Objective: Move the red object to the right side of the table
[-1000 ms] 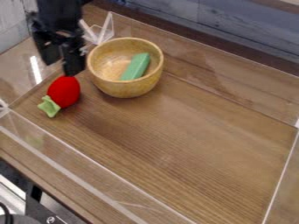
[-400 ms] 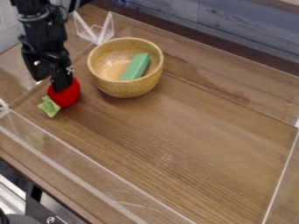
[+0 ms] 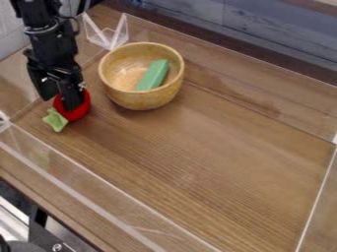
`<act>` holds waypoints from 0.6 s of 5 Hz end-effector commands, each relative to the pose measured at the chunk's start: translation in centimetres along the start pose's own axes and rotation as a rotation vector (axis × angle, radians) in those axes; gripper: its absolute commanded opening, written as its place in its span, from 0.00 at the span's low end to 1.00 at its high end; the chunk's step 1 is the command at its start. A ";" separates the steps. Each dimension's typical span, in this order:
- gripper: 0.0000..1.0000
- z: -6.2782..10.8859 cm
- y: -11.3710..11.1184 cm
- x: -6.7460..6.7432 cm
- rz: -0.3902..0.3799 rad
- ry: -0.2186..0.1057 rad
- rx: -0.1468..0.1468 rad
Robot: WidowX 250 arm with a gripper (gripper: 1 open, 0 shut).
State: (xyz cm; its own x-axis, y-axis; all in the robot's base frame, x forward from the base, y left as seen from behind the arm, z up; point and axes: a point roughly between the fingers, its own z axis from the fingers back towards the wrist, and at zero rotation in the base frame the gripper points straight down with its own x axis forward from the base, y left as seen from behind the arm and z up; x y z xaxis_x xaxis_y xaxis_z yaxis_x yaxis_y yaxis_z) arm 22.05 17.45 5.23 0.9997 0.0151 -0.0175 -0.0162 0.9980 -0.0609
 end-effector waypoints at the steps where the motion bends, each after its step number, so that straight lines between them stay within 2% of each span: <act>1: 1.00 1.5 -0.6 0.4 0.005 -0.036 0.001; 3: 1.00 2.1 -1.3 0.2 0.012 -0.041 -0.020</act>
State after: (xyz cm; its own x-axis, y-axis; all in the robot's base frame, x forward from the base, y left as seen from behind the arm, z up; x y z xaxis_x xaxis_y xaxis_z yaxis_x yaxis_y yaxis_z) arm 21.89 16.12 5.69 0.9990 0.0358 -0.0285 -0.0389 0.9923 -0.1173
